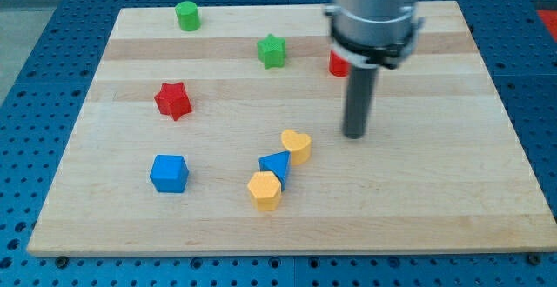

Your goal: Push the yellow hexagon a bit right

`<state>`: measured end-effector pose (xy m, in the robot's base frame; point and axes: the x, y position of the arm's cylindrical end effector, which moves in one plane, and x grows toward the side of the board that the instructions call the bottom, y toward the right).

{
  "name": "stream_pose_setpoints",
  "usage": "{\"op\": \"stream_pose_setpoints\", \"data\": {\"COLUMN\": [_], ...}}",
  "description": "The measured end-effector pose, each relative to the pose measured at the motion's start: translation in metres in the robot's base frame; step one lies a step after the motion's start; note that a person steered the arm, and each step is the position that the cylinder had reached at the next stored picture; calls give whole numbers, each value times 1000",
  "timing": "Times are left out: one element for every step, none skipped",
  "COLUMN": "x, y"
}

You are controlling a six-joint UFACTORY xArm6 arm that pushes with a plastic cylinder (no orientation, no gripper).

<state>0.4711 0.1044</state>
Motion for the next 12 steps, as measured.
{"op": "stream_pose_setpoints", "data": {"x": [40, 85, 108, 128, 144, 146, 146, 146, 132, 124, 110, 103], "y": [1, -26, -77, -112, -137, -156, -195, -196, -196, -192, -192, -192]}}
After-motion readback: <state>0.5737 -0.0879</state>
